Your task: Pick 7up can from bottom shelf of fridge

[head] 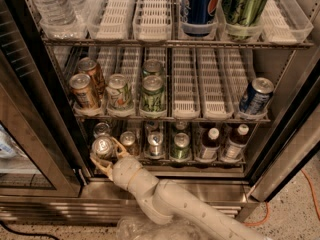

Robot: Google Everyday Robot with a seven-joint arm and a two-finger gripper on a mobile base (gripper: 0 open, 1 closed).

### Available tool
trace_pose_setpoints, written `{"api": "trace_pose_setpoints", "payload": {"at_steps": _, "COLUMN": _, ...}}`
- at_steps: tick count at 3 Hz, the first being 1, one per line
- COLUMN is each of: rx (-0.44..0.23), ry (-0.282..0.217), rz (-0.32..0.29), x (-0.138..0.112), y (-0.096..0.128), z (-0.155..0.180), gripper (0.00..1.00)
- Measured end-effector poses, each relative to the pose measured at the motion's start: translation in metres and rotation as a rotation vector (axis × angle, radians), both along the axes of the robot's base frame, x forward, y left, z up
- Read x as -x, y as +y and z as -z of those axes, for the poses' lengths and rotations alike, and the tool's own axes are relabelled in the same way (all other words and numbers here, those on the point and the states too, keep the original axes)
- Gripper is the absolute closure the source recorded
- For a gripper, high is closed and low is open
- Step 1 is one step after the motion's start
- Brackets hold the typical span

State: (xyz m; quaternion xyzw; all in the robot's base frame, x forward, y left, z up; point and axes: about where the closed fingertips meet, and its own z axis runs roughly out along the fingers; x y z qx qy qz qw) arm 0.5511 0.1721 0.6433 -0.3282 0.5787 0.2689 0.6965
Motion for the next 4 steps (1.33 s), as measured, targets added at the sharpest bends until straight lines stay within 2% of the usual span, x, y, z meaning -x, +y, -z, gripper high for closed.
{"api": "trace_pose_setpoints", "payload": {"at_steps": 2, "rx": 0.096, "ry": 0.008, "rz": -0.093, "x": 0.037, "y": -0.018, "z": -0.015, "gripper": 1.00}}
{"api": "trace_pose_setpoints", "payload": {"at_steps": 4, "rx": 0.113, "ry": 0.036, "rz": -0.064, "x": 0.076, "y": -0.059, "z": -0.003, "gripper": 1.00}}
